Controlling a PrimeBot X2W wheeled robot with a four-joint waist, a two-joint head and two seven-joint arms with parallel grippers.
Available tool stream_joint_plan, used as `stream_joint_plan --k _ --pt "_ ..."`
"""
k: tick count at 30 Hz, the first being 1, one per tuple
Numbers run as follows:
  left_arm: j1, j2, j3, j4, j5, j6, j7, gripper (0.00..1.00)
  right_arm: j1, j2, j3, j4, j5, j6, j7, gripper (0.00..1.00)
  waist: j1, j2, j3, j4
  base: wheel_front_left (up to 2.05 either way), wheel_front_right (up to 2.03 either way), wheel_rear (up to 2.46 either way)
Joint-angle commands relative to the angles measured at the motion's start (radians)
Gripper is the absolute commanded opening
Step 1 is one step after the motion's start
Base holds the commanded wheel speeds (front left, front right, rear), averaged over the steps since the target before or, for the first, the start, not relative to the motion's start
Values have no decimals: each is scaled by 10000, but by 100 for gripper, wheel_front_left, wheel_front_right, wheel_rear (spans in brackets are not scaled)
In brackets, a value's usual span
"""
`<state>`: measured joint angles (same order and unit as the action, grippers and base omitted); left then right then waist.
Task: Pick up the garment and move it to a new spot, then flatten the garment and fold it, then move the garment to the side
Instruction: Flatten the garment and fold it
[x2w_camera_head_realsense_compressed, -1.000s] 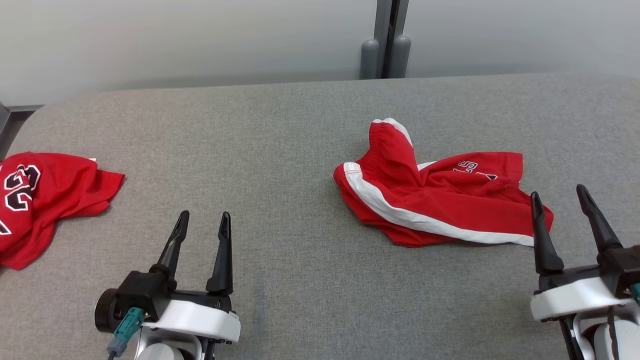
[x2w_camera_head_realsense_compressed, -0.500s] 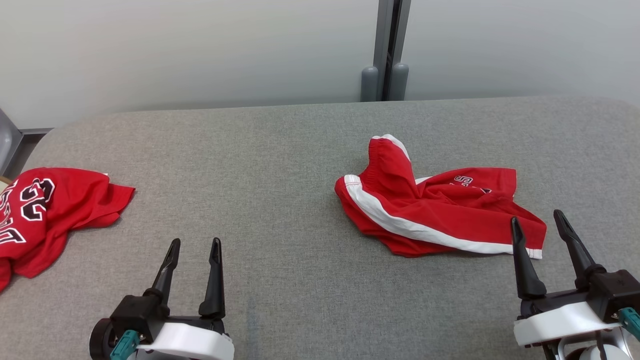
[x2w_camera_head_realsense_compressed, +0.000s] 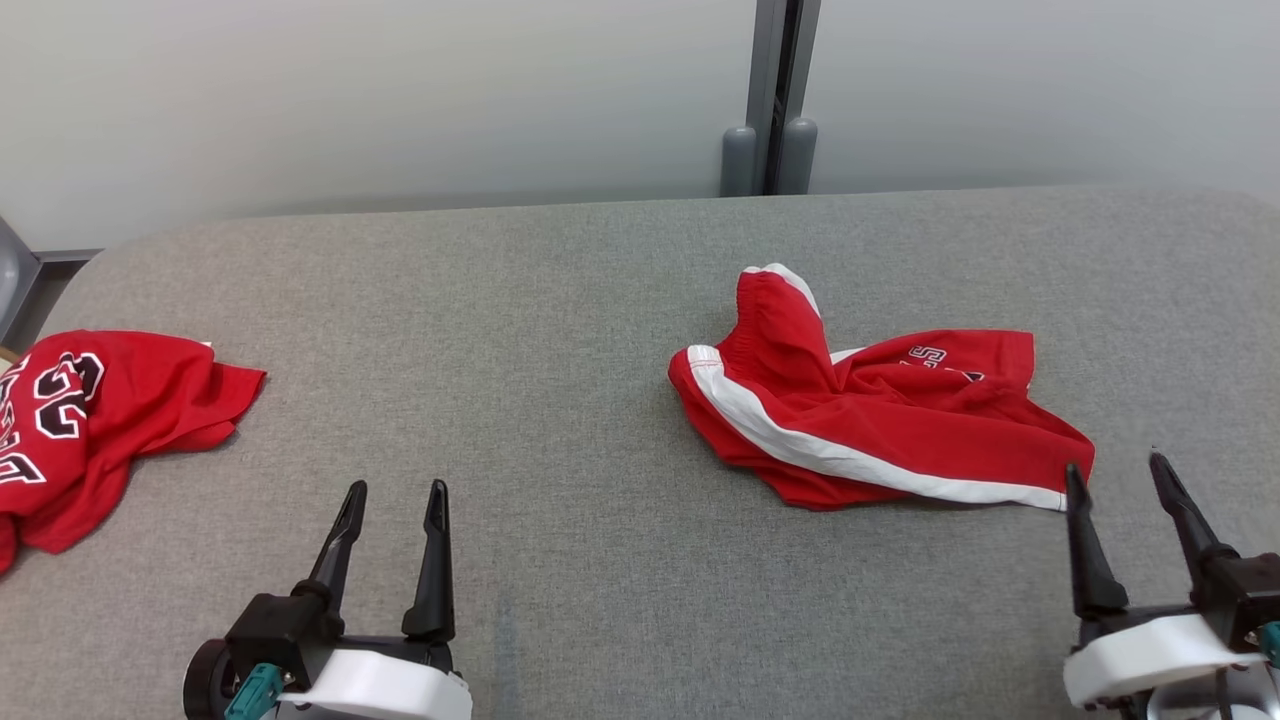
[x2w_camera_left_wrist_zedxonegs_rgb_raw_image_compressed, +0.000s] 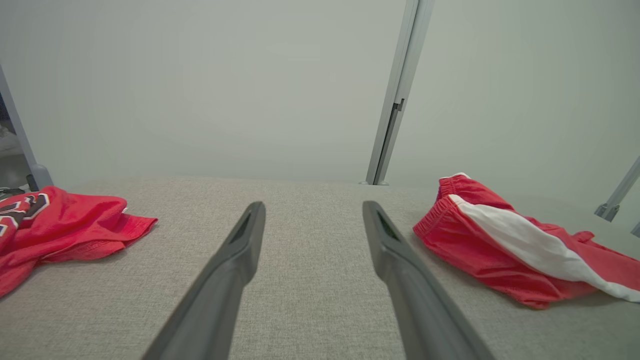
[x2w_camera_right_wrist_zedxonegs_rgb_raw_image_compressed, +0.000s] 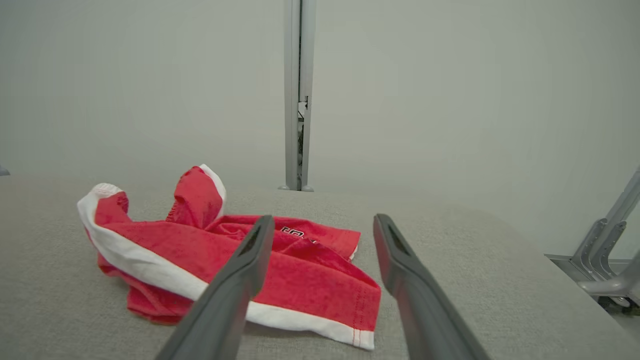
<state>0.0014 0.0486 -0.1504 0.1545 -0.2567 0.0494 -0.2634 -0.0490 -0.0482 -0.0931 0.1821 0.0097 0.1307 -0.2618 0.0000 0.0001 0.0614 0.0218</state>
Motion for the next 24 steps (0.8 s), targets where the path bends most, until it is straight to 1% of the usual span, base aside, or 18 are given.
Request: stream_joint_plan --k 1,5,10,11,12,16,22,23,24 --pt "-32 35 -3 -24 10 -21 -19 100 -70 -47 -338 452 -207 1 -48 100 0 -1 86 -5 0 0 0" --pt "-168 35 -27 -49 49 -34 -19 100 -372 -63 -981 1599 -678 1 -40 100 0 -1 305 18 0 0 0" --pt "-362 35 -41 -56 106 -72 -19 100 -1077 -298 -1499 3091 -1033 1 -40 100 0 -1 648 86 0 0 0" --pt "-397 35 -45 -55 134 -78 -19 100 -1246 -358 -1532 3364 -1098 1 -42 100 0 -1 728 107 0 0 0" --pt "-397 35 -45 -55 134 -78 -19 100 -1246 -358 -1532 3364 -1098 1 -42 100 0 -1 728 107 0 0 0" --pt "-544 34 -40 -43 204 -100 -19 100 -1891 -611 -1453 4385 -1311 1 -45 100 0 -1 1011 206 0 0 0" --pt "-716 34 9 -27 266 -125 -19 100 -2736 -928 -1088 5761 -1453 1 -47 100 0 -1 1299 373 0 0 0" --pt "-741 34 36 -19 280 -127 -19 100 -2933 -951 -892 6012 -1413 1 -47 87 0 -1 1338 406 0 0 0" --pt "-737 34 42 -8 283 -135 -19 100 -2988 -964 -803 6079 -1374 1 -46 80 0 -1 1349 421 0 0 0"
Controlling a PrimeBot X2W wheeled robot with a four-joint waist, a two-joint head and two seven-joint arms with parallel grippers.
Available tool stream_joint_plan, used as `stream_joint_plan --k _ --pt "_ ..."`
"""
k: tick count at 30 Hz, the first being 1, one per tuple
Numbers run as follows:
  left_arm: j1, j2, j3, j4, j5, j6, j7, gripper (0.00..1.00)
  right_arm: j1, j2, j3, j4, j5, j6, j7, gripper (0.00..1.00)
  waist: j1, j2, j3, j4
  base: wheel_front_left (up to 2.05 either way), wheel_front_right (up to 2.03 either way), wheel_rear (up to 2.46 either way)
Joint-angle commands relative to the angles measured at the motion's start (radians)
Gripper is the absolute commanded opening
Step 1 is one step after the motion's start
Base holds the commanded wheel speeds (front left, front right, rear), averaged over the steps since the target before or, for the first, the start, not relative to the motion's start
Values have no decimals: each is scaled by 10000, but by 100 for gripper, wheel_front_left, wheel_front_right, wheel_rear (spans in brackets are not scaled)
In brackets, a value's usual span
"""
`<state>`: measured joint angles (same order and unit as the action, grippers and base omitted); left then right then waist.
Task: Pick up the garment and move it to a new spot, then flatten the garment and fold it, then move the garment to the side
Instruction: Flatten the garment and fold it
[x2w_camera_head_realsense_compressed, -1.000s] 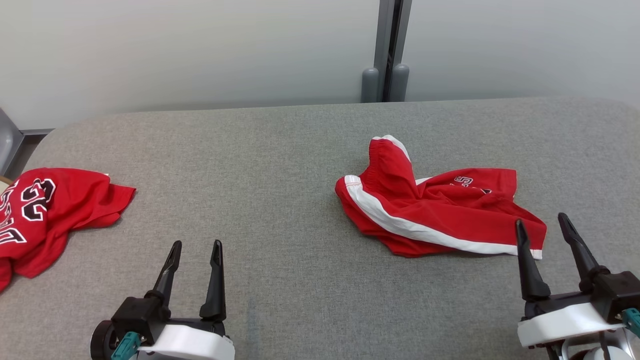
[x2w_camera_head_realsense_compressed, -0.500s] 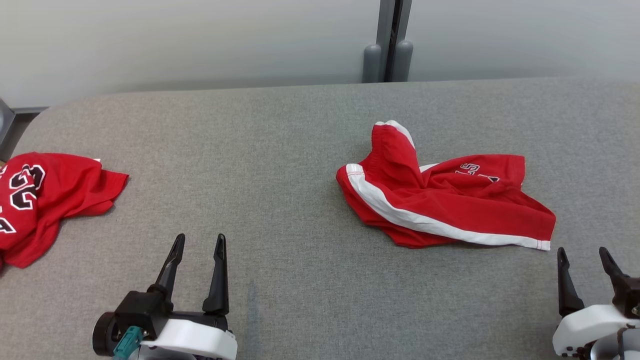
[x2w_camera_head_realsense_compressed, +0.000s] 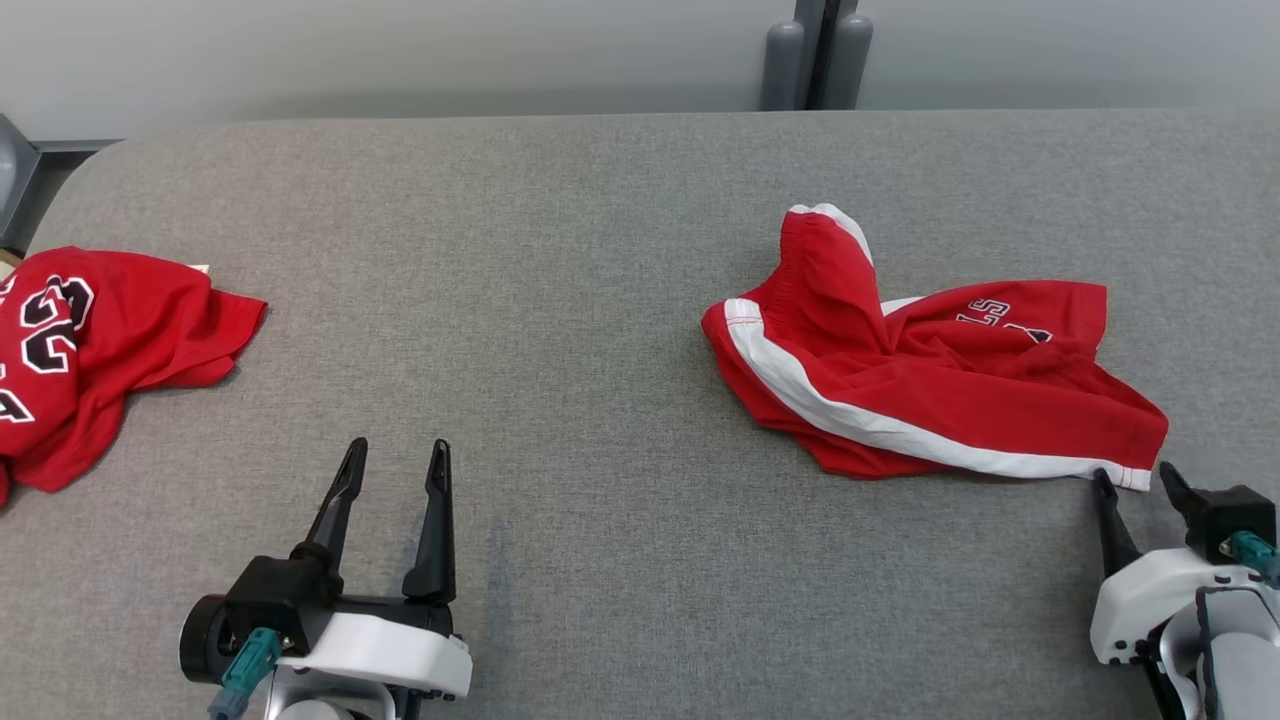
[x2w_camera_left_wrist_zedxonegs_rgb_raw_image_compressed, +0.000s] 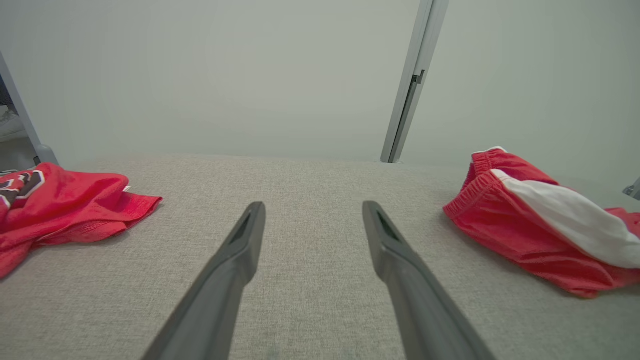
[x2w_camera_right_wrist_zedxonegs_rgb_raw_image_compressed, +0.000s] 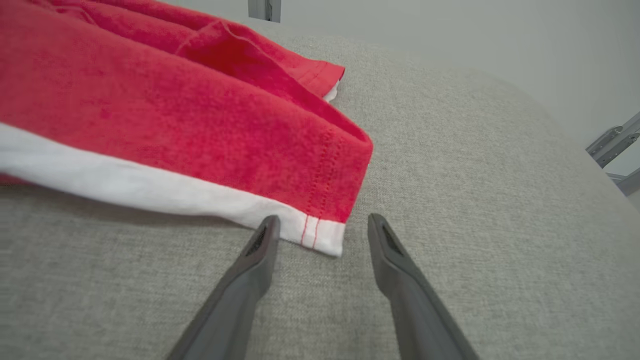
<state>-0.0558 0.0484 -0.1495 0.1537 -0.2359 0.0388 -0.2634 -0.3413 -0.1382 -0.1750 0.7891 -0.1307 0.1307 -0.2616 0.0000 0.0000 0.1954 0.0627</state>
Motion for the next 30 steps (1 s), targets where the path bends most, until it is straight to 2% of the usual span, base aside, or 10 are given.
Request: stream_joint_plan --k 1,4,7,8,14,20,21,22,23,30 --pt "-162 36 46 10 80 -27 -19 100 -104 -79 69 50 84 1 -48 63 0 0 16 23 0 0 0" --pt "-157 36 88 14 88 -12 -19 100 -168 -99 269 177 237 1 -48 44 0 0 19 23 0 0 0" --pt "-145 36 96 5 88 18 -19 100 -229 -127 435 323 378 1 -49 40 0 0 13 -6 0 0 0" --pt "-147 36 103 2 89 23 -19 100 -248 -124 482 417 442 1 -49 35 0 0 12 -23 0 0 0" --pt "-199 36 144 6 151 -23 -19 100 -576 -135 815 1210 951 1 -15 44 0 0 75 -143 0 0 0" --pt "-266 37 139 1 194 -73 -19 100 -950 -207 1328 1958 1444 1 9 40 0 0 178 -166 0 0 0" --pt "-282 36 138 6 206 -78 -19 100 -996 -226 1408 2030 1522 1 14 34 0 0 187 -165 0 0 0" --pt "-292 36 142 12 215 -80 -19 100 -1002 -235 1470 2074 1579 1 18 9 0 0 189 -168 0 0 0" --pt "-305 37 149 14 229 -92 -19 100 -1011 -255 1526 2107 1653 -1 18 0 0 0 188 -174 0 0 0" --pt "-736 34 -84 -103 377 -364 -19 100 -750 -420 1650 754 2065 -1 -29 0 0 0 115 -333 0 0 0"
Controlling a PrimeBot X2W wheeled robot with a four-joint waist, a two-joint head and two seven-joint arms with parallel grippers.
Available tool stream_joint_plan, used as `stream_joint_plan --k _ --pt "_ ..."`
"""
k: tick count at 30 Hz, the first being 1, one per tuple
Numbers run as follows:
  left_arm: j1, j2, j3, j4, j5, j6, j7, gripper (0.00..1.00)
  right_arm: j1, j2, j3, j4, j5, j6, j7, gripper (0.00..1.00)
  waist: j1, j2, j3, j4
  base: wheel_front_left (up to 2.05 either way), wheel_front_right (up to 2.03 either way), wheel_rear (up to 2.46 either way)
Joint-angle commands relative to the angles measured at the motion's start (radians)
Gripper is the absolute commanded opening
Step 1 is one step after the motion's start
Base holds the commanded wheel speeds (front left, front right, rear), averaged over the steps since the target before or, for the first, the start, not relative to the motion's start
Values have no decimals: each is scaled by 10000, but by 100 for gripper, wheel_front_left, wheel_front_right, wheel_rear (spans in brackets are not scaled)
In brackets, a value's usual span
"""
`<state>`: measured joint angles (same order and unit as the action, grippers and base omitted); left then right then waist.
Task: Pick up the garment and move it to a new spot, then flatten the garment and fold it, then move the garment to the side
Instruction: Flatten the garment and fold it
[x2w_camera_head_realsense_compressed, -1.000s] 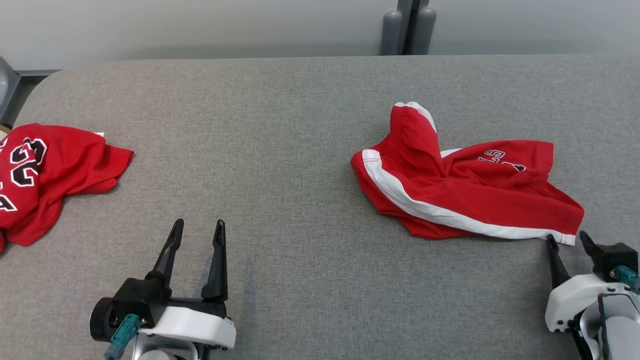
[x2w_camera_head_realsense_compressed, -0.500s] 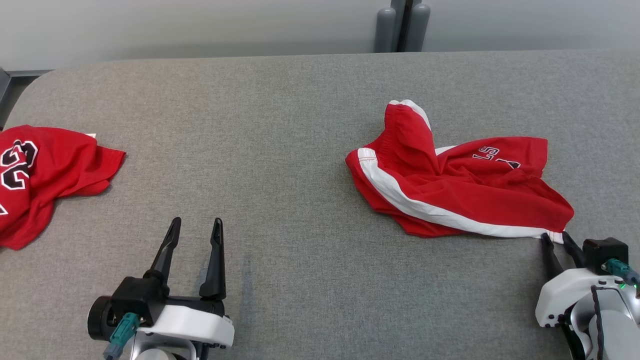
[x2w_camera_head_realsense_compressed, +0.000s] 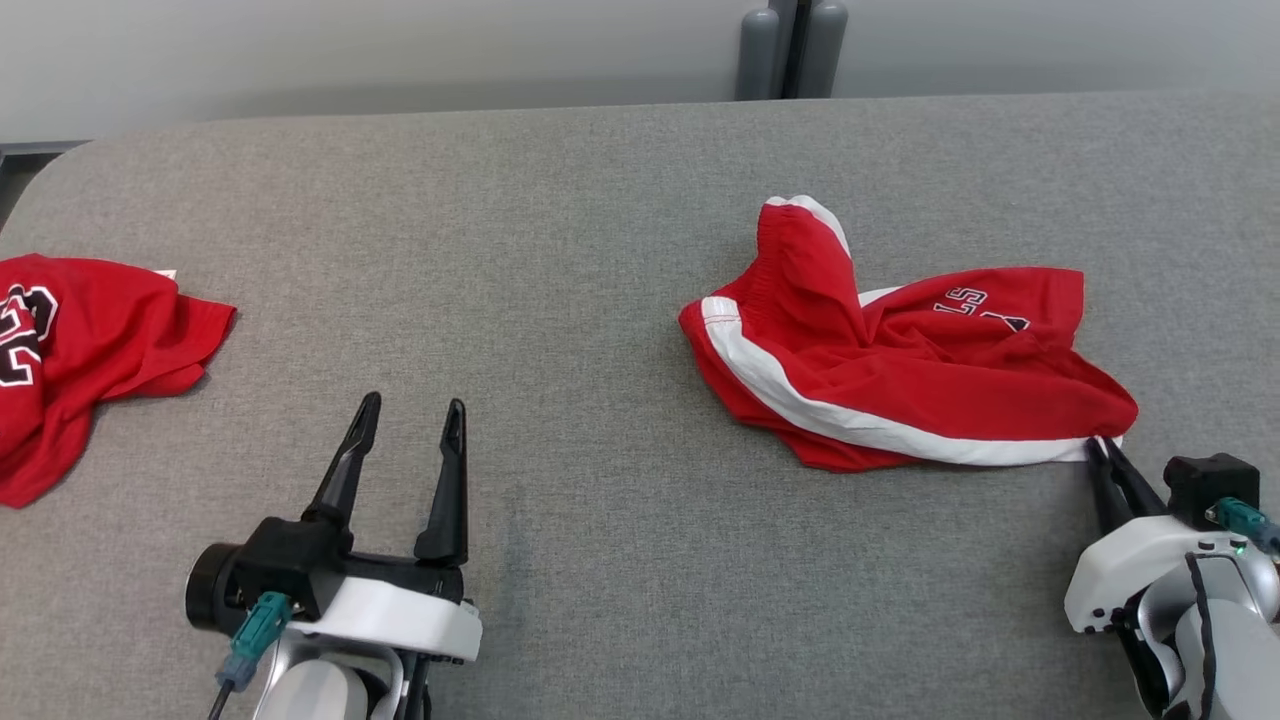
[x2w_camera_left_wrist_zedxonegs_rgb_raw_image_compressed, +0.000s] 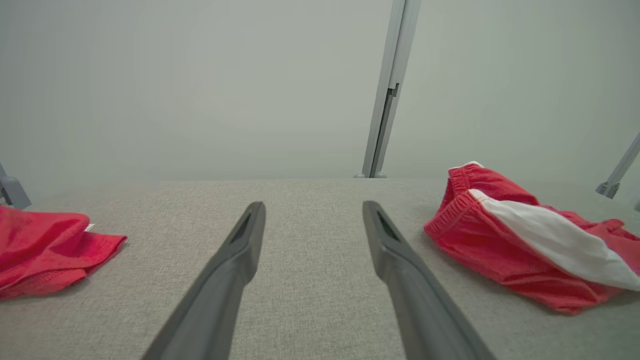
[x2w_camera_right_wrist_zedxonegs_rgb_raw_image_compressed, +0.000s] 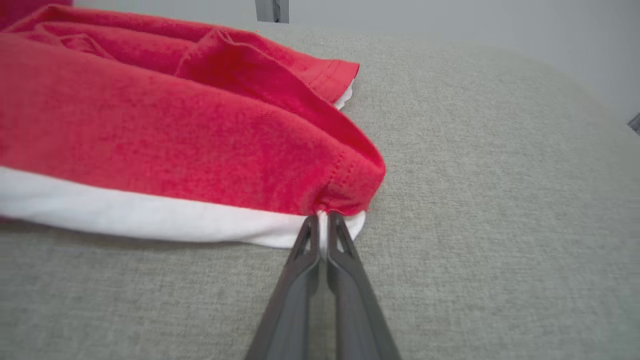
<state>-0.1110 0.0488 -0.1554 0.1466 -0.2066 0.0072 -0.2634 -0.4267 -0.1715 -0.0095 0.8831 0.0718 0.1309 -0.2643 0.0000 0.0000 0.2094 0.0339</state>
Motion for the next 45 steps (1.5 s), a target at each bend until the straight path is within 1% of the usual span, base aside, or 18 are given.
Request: stream_joint_plan --k 1,2,3,8,11,15,18,25,28,31,34,40,45 --pt "-314 32 -88 -36 88 -130 -19 100 221 -86 -25 -525 34 -2 -3 0 0 0 -37 -87 0 0 0" --pt "-314 32 -88 -36 88 -130 -19 100 221 -86 -25 -525 34 -2 -3 0 0 0 -37 -87 0 0 0" --pt "-451 31 -172 -18 106 -225 -19 100 359 -85 -47 -864 16 -2 -3 0 0 0 -49 -136 0 0 0" --pt "-1329 42 -897 621 201 -841 -14 100 1188 72 -217 -2521 -258 -2 -1 0 0 0 -122 -419 0 0 0" --pt "-2218 153 -1654 1288 317 -1168 592 100 1614 170 -247 -3261 -496 -2 -1 0 0 0 -117 -567 0 0 0" --pt "-3506 297 -2722 2213 242 -1352 1901 100 2021 229 -188 -3753 -665 -2 -3 0 0 0 -85 -681 0 0 0" --pt "-4367 263 -3195 2852 124 -1369 2532 100 2130 329 -90 -3863 -676 -2 -3 0 0 0 -9 -756 0 0 0" --pt "-5958 146 -3936 4581 -145 -1363 3650 100 1979 392 293 -3796 -505 -2 -1 0 0 0 234 -942 0 0 0" --pt "-6477 99 -4233 5184 -349 -1366 3946 100 1920 419 411 -3781 -494 -2 -1 0 0 0 349 -1004 0 0 0" --pt "-6890 60 -4591 5580 -648 -1367 4001 100 1869 395 509 -3750 -456 -2 -3 0 0 0 451 -1048 0 0 0" --pt "-7162 35 -5270 5797 -1153 -1368 4247 100 1794 343 601 -3707 -442 -2 -3 0 0 0 533 -1074 0 0 0" --pt "-7393 48 -6764 5679 -2570 -1369 4732 100 1745 243 604 -3701 -366 -2 -1 0 0 0 617 -1061 0 0 0" --pt "-7362 376 -7515 5425 -3301 -1369 4722 100 1854 180 494 -3761 -406 -2 -1 0 0 0 607 -981 0 0 0"
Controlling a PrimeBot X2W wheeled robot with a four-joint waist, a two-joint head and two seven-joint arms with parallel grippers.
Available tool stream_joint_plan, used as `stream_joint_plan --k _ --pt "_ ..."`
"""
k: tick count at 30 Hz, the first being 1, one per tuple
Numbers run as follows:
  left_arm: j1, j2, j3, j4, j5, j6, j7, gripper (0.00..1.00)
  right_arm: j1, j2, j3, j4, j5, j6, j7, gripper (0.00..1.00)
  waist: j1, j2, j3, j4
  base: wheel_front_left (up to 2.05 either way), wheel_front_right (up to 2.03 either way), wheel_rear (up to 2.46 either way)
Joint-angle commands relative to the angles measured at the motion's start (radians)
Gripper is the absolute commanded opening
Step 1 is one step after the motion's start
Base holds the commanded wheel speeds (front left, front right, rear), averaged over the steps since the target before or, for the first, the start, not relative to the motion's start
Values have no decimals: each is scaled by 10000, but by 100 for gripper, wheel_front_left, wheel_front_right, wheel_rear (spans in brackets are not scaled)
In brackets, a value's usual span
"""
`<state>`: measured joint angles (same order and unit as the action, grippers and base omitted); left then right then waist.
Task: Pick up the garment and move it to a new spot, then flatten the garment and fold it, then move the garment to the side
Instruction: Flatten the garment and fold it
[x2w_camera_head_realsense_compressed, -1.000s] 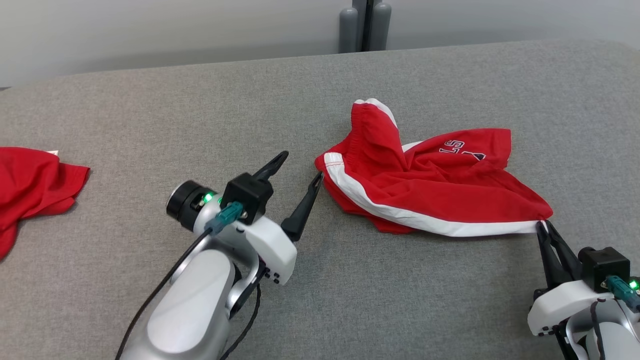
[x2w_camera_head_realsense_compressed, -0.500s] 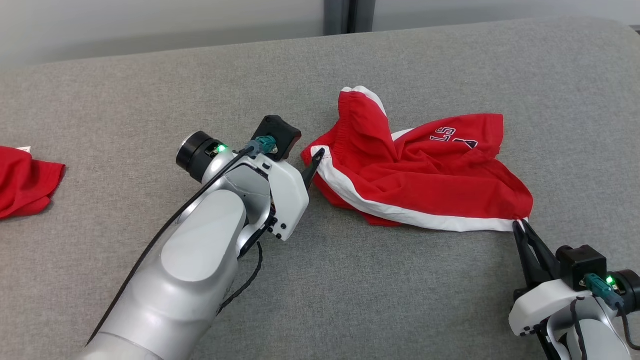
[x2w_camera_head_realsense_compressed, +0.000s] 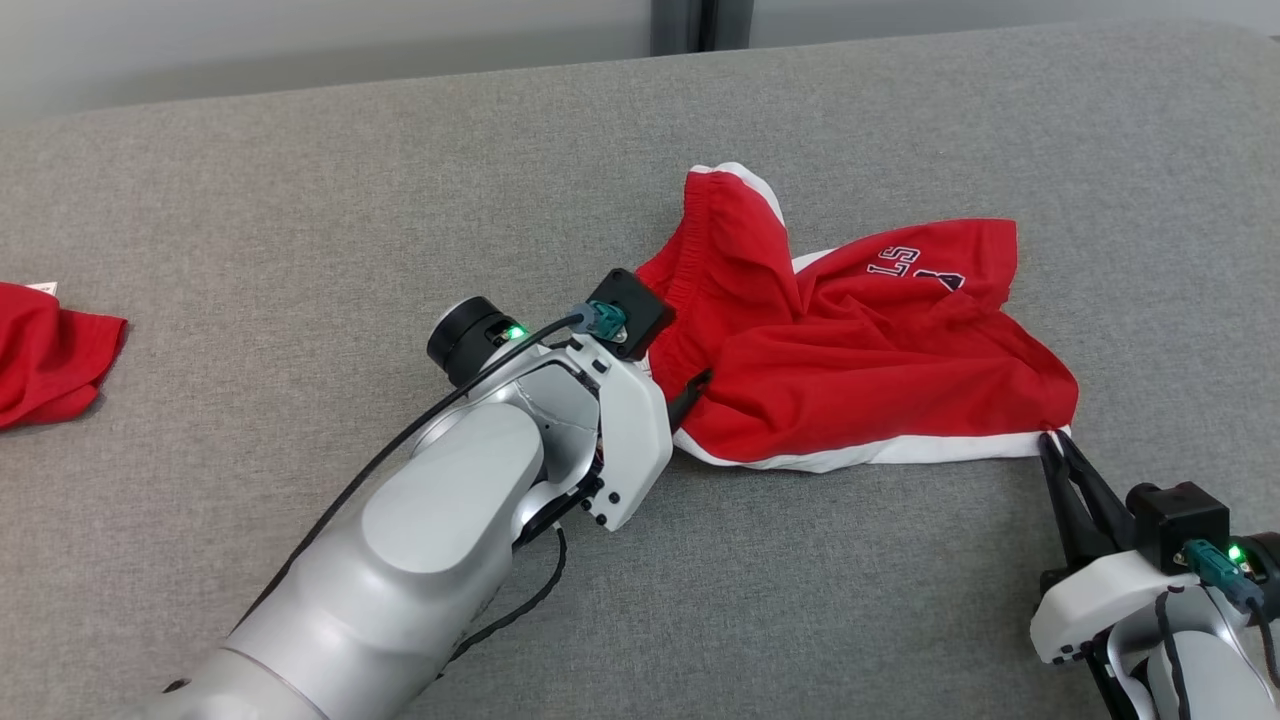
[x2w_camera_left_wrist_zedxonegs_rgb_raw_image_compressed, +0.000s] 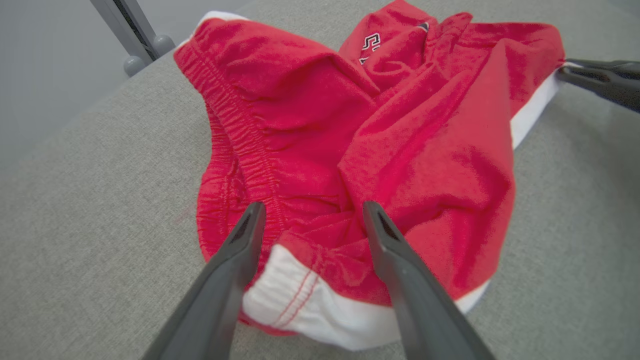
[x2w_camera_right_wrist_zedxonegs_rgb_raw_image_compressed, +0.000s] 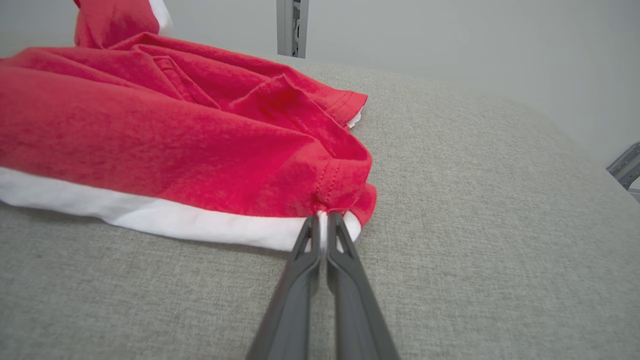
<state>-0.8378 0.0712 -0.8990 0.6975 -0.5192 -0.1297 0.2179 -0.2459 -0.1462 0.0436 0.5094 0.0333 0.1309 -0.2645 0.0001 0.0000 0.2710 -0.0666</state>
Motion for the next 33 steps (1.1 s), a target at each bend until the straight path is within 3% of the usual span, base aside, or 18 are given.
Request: stream_joint_plan --k 1,25,27,28,29,31,33 --pt "-45 248 -150 -161 -265 0 -146 100 74 -81 -65 -41 -28 -2 -1 0 -1 0 -16 43 0 0 0" --pt "940 1895 -1418 -1299 -1437 -1 566 100 224 -41 -168 -187 -50 -2 -1 0 -1 0 -135 191 0 0 0" --pt "1011 2002 -1381 -1380 -1497 28 573 85 227 -34 -198 -232 -27 -2 -1 0 -1 0 -137 184 0 0 0" --pt "1050 2040 -1349 -1426 -1526 70 547 53 218 -31 -211 -270 -11 -2 1 0 -1 0 -139 179 0 0 0" --pt "1093 2073 -1291 -1482 -1577 94 469 43 214 -28 -231 -320 6 -2 -1 0 -1 0 -145 174 0 0 0" --pt "1191 2136 -1151 -1616 -1666 202 240 0 212 -42 -256 -422 21 -2 1 0 -1 0 -163 164 0 0 0" --pt "1379 2157 -972 -1799 -1832 284 -82 0 187 -66 -278 -607 121 -2 -1 0 -1 0 -187 160 0 0 0"
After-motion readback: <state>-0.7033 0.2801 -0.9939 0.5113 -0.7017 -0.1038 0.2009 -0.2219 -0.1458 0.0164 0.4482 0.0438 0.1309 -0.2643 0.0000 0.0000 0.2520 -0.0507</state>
